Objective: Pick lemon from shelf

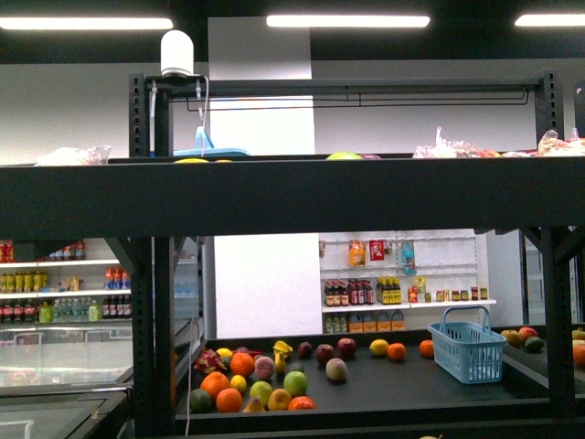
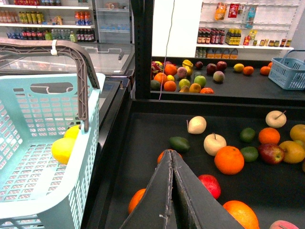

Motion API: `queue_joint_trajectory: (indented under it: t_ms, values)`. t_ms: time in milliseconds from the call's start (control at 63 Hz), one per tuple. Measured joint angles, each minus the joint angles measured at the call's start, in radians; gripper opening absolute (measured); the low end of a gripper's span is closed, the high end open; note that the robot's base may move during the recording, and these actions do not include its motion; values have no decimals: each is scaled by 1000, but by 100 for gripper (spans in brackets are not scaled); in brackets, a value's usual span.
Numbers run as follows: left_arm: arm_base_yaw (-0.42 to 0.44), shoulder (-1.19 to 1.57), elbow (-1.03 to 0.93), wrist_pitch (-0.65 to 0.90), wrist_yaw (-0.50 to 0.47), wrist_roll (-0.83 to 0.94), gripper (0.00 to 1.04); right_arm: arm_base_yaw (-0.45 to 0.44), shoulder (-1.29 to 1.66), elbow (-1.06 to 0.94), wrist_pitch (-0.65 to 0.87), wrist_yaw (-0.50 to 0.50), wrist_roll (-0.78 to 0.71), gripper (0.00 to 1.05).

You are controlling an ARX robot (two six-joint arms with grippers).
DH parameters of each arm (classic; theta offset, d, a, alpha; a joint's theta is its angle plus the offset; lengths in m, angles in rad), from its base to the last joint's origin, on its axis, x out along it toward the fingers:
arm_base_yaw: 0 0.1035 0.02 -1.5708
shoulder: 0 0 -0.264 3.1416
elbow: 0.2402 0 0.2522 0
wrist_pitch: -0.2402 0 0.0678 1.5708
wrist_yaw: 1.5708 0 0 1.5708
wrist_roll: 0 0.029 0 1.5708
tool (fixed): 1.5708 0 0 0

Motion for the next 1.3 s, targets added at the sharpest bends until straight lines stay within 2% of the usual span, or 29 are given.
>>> queue_joint_trajectory:
  t_ms: [920, 1301]
  values:
    - [0, -147, -181, 42, 0, 1, 3, 0, 0, 0, 0, 0, 0, 97]
    - [0, -147, -181, 42, 0, 1, 79, 0, 0, 0, 0, 0, 0, 97]
